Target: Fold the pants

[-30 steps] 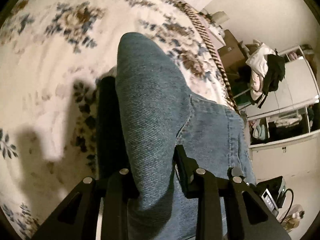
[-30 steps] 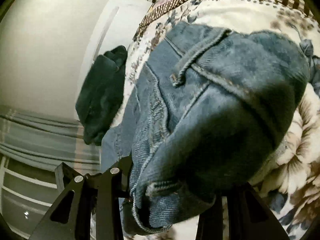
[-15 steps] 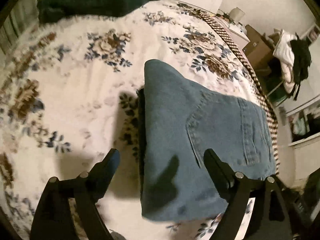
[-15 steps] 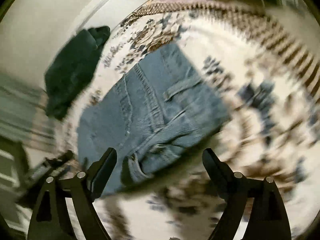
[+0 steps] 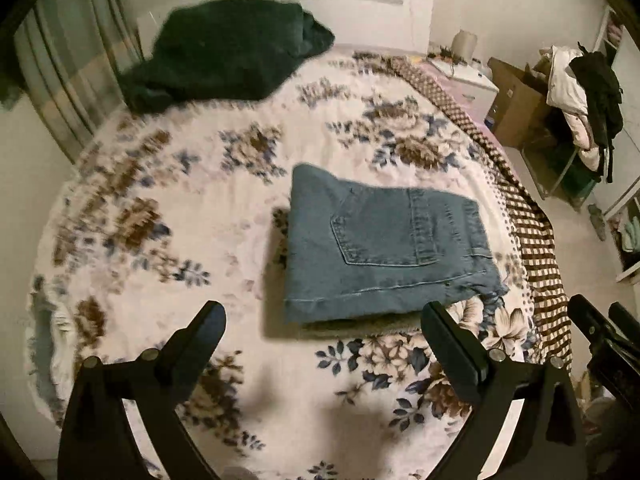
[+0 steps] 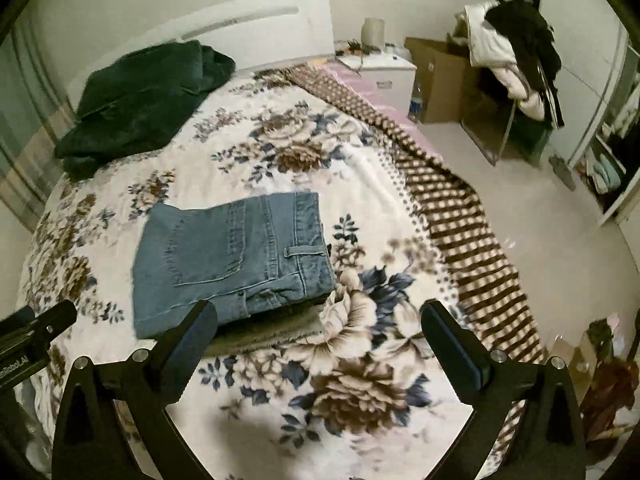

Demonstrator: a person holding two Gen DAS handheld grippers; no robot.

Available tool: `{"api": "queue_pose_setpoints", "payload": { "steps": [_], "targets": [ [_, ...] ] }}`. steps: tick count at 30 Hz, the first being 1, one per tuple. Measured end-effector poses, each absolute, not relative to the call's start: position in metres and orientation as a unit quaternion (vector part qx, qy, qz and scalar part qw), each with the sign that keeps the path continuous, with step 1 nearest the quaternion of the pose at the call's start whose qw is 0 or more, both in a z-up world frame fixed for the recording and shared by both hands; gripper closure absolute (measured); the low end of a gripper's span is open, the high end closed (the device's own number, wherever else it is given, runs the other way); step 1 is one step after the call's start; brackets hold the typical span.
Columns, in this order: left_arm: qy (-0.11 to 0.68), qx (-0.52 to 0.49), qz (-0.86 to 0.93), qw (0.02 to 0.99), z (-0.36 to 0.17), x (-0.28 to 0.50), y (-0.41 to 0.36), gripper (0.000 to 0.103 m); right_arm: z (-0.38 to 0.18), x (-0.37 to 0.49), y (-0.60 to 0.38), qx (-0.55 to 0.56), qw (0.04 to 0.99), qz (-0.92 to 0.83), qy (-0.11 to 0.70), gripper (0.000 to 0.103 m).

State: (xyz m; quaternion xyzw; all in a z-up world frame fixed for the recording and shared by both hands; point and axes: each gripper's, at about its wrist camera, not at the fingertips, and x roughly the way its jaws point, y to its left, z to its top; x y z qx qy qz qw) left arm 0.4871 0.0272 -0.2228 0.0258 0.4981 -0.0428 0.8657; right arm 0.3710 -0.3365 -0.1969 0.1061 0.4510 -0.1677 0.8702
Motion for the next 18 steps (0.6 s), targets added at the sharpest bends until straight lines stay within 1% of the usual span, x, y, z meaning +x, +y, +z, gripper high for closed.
{"api": "queue_pose_setpoints", "payload": {
  "steps": [10,18],
  "targets": [
    [0.440,0.021,-0.016,0.897,-0.116,0.384,0.007,0.003,-0.070,0.273,-0.327,0.070,0.903,-0.131,0.402,0.000],
    [0.399,0.002,0.004,0.917,-0.048,0.297,-0.006,0.003,0.018,0.185,-0.322,0.057,0.925,-0.101,0.362,0.000]
  ]
}}
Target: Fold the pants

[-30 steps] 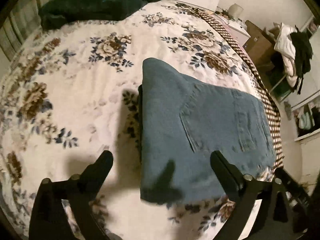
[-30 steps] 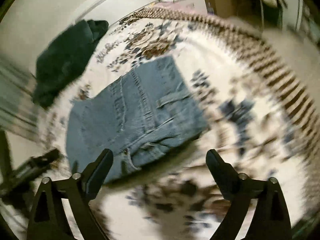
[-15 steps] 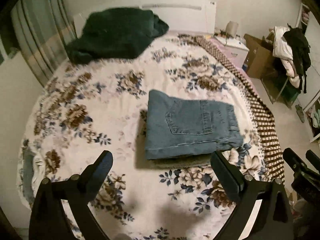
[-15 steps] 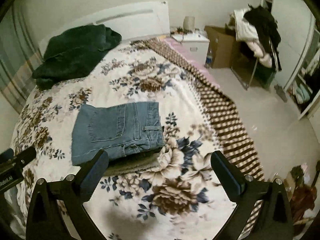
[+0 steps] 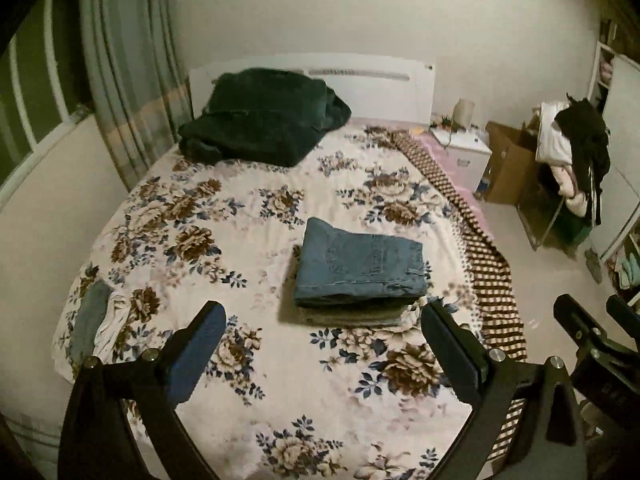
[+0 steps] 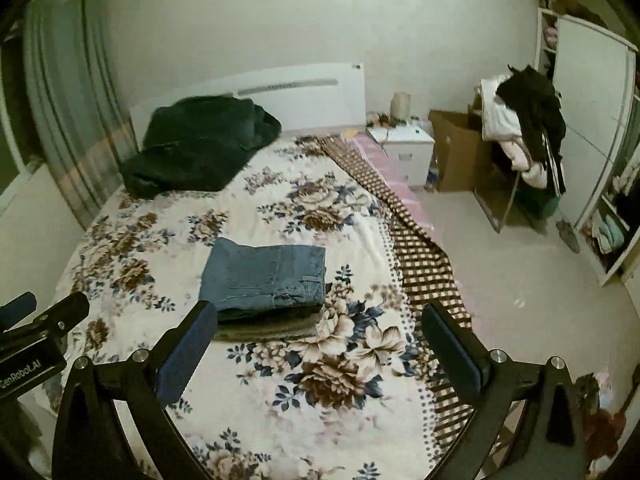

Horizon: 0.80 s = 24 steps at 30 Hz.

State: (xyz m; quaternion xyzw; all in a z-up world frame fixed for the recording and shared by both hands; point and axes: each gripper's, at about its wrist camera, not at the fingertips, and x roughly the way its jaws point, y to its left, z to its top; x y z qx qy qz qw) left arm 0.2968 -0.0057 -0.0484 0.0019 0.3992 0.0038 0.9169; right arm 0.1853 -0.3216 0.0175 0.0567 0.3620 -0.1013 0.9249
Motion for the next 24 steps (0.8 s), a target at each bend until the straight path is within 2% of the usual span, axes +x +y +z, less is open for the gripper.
{"api": "queue_pose_setpoints", "payload": {
  "steps": [13,24],
  "targets": [
    [0.359,0.016,0.020,0.933,0.011,0.205,-0.010,0.001,0.108,0.063,-0.310,0.055,0.940,-0.090,0.325,0.000],
    [0.353,0.014,0.025,0.935,0.015,0.182,-0.002,0.001,0.134,0.029,-0.294,0.035,0.945,-0.090,0.312,0.000]
  ]
}}
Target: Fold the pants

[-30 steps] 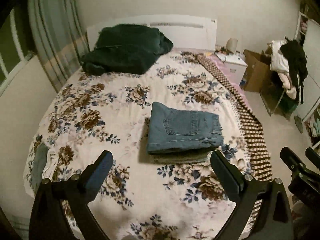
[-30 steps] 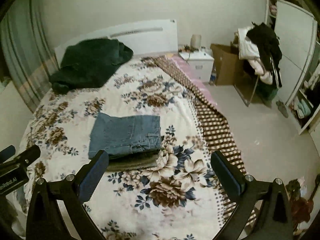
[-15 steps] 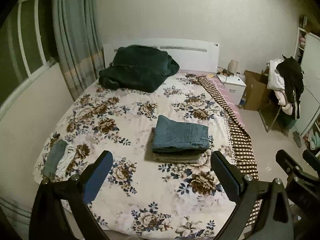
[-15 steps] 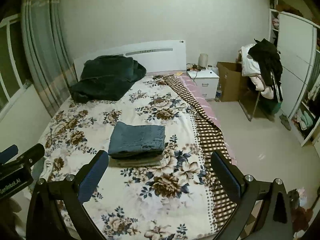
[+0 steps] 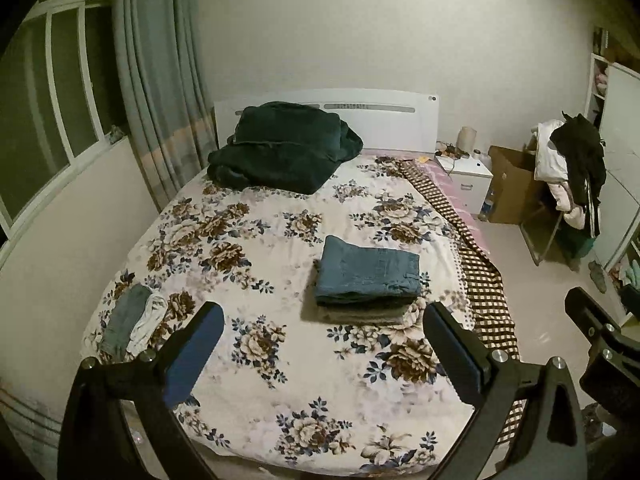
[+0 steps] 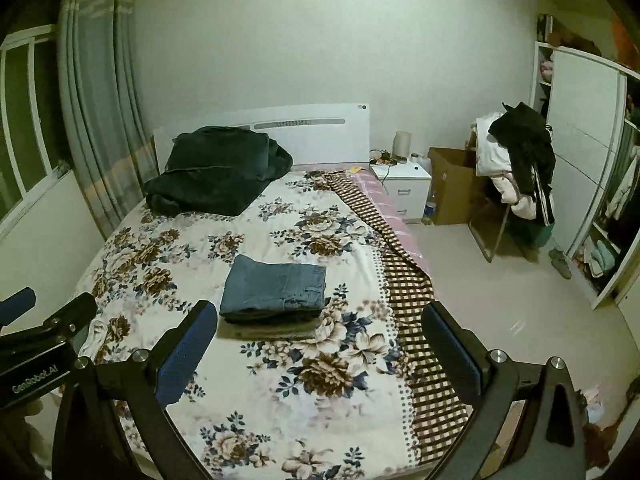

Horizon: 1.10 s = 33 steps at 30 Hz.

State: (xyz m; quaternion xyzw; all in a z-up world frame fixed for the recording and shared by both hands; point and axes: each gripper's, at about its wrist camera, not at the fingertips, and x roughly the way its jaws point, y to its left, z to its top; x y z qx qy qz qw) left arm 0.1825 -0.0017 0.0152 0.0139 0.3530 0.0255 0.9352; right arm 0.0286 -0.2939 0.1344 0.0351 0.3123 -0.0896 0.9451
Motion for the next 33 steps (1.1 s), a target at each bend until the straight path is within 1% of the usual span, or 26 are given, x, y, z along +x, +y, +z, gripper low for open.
{"api": "queue_pose_setpoints", "payload": {
  "steps": [33],
  "targets": [
    [0.360,0.004,0.023,0.933,0.011,0.182,0.003,0.001,0.117,0.056,-0.302,0.037,0.938,-0.068,0.339,0.000]
  ]
}}
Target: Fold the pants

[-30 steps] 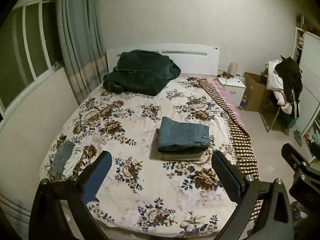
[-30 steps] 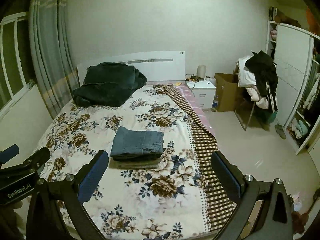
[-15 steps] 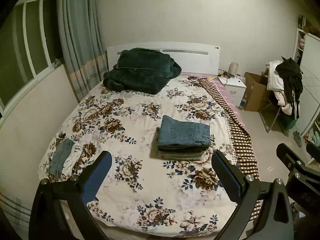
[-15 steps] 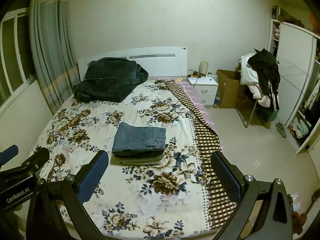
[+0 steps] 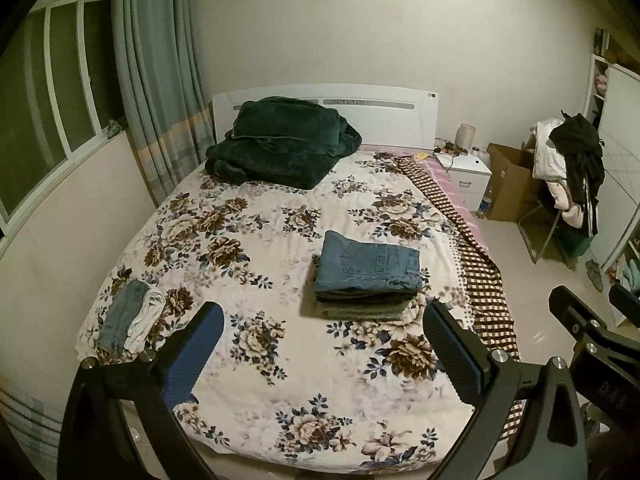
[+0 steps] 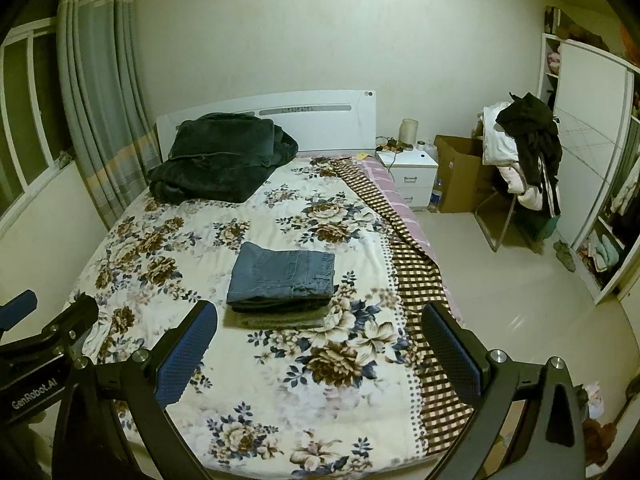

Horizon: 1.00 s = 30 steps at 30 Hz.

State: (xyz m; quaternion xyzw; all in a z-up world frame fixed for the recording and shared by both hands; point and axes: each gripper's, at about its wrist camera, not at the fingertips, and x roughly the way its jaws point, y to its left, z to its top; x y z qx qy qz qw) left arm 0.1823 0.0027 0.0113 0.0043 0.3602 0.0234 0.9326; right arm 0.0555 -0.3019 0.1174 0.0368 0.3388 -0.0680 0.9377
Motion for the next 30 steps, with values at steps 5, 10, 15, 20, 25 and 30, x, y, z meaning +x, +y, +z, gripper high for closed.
{"api": "queue_pose_setpoints", "payload": {
  "steps": [5,10,15,20,25,30],
  "targets": [
    [0.360,0.006,0.023,0.933,0.0112,0.1824,0.0041,0.001,0.1154,0.0555,-0.3012,0.037,0.938,-0.067,0.339,0.000],
    [0.360,0.005,0.023,0.933,0.0109,0.1823,0.0039,0.000,0.1153,0.0555,-0.3010,0.036,0.938,-0.067,0.339,0.000],
    [0.360,0.005,0.022,0.933,0.0119,0.1826,0.0050,0.000,0.1148,0.0551,-0.3005,0.036,0.938,-0.068,0.339,0.000],
    [0.360,0.005,0.020,0.933,0.0124,0.1832,0.0055,0.000,0.1147,0.0564,-0.3007,0.036,0.938,-0.067,0.338,0.000],
    [0.358,0.006,0.021,0.933,0.0130,0.1833,0.0058,0.000,0.1144,0.0563,-0.3007,0.037,0.938,-0.068,0.338,0.000],
    [0.358,0.005,0.022,0.933,0.0122,0.1820,0.0047,0.000,0.1139,0.0572,-0.3012,0.037,0.938,-0.066,0.338,0.000]
  ]
}}
